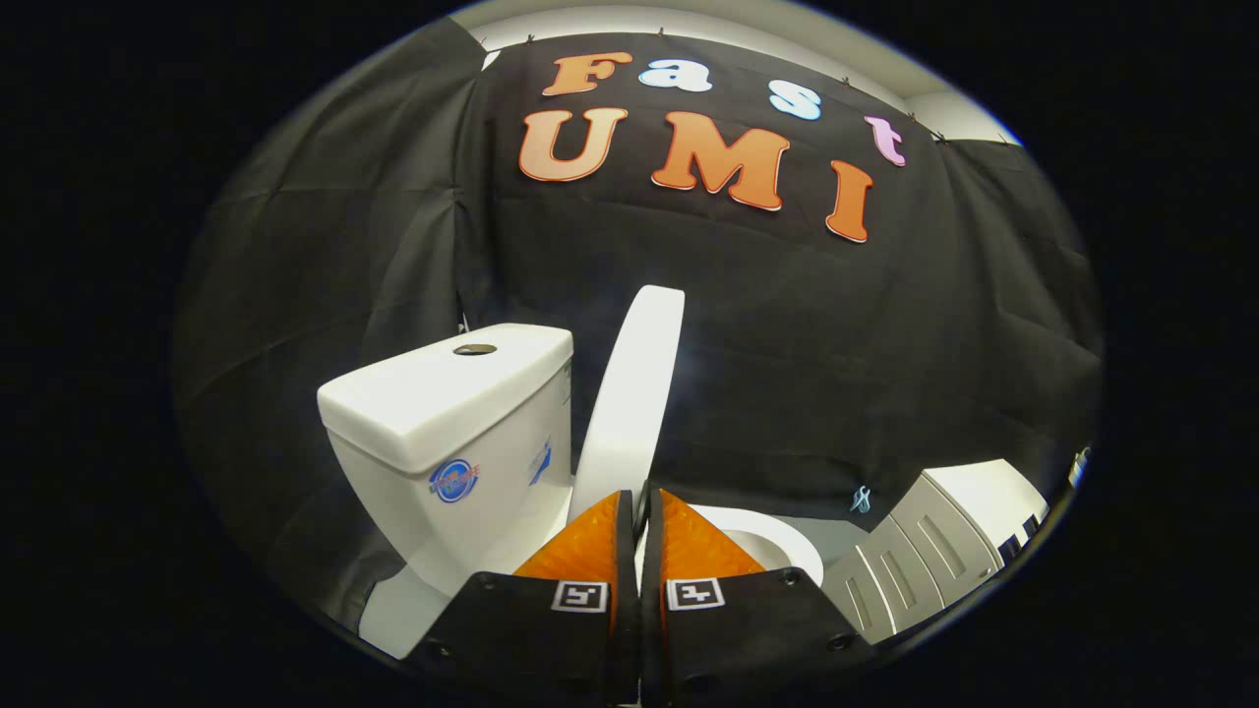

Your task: Open the toilet lid.

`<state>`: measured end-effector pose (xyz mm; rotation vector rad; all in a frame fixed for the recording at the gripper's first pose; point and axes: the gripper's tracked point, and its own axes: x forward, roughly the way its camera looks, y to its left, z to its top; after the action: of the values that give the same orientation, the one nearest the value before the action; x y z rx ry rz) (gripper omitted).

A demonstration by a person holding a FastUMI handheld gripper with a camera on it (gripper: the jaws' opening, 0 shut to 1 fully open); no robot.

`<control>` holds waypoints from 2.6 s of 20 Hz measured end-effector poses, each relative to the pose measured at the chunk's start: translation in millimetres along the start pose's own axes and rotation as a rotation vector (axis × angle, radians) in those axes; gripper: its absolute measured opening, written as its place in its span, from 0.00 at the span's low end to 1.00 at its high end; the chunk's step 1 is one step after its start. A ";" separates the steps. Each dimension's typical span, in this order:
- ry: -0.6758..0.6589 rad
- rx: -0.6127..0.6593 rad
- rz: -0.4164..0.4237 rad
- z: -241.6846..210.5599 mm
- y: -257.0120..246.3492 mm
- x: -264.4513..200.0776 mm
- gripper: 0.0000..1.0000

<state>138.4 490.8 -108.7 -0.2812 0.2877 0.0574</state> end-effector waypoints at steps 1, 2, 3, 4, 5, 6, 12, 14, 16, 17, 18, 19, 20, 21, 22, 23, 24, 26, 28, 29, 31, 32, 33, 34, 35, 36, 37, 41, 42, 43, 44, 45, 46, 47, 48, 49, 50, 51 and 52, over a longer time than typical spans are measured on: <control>-0.002 0.001 0.003 0.5 6.3 0.6 0.09; -0.002 0.000 0.011 2.3 13.1 1.4 0.09; -0.002 -0.002 0.016 3.9 19.2 1.8 0.09; -0.004 -0.011 0.020 4.9 25.2 2.4 0.08; -0.006 -0.027 0.020 5.7 30.9 2.1 0.09; -0.010 -0.042 0.025 7.1 37.1 1.7 0.08; -0.027 -0.095 0.047 8.2 74.7 4.2 0.08; -0.036 -0.126 0.036 8.3 80.9 4.1 0.08; -0.039 -0.154 0.014 10.0 84.7 3.4 0.08; -0.035 -0.168 -0.003 9.1 85.0 2.6 0.08; -0.034 -0.169 -0.015 9.4 83.5 4.5 0.09; -0.034 -0.171 -0.017 7.8 82.7 2.7 0.08; -0.033 -0.163 -0.012 8.3 82.3 4.6 0.09; -0.029 -0.150 -0.002 8.5 81.0 3.4 0.09; -0.026 -0.131 0.011 8.2 79.8 4.8 0.09; -0.025 -0.110 0.032 9.2 79.4 3.5 0.09; -0.022 -0.086 0.057 9.0 79.3 4.5 0.11; -0.021 -0.048 0.090 6.6 74.4 5.5 0.16; -0.024 -0.029 0.126 9.2 67.4 0.1 0.25; -0.028 -0.014 0.152 9.4 65.5 -2.9 0.28; -0.037 0.011 0.191 13.2 58.2 -7.5 0.35; -0.041 0.016 0.203 14.4 51.3 -10.2 0.40; -0.056 0.017 0.214 19.5 44.0 -14.8 0.50; -0.069 0.024 0.226 23.6 36.7 -13.8 0.61; -0.071 0.039 0.242 25.6 29.8 -17.7 0.71; -0.077 0.059 0.254 28.8 23.2 -20.6 0.82; -0.101 0.070 0.242 37.1 9.9 -24.2 0.93; -0.186 0.106 0.188 72.4 -63.5 -28.8 0.92; -0.195 0.121 0.174 76.4 -86.8 -27.7 0.92; -0.212 0.144 0.155 81.1 -111.1 -28.8 0.92; -0.236 0.167 0.131 87.7 -139.0 -29.7 0.92; -0.255 0.180 0.100 92.5 -165.3 -30.9 0.92; -0.271 0.187 0.070 97.5 -192.5 -30.4 0.92; -0.278 0.189 0.043 98.2 -216.9 -30.5 0.92; -0.278 0.193 0.022 97.7 -238.2 -29.5 0.92; -0.277 0.196 0.015 97.7 -259.2 -33.1 0.92; -0.269 0.194 0.019 95.0 -274.3 -35.9 0.92; -0.262 0.186 0.026 89.0 -287.5 -37.6 0.92; -0.253 0.176 0.030 83.2 -299.2 -38.7 0.93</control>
<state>152.6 226.6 58.3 -0.0929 0.0444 0.0954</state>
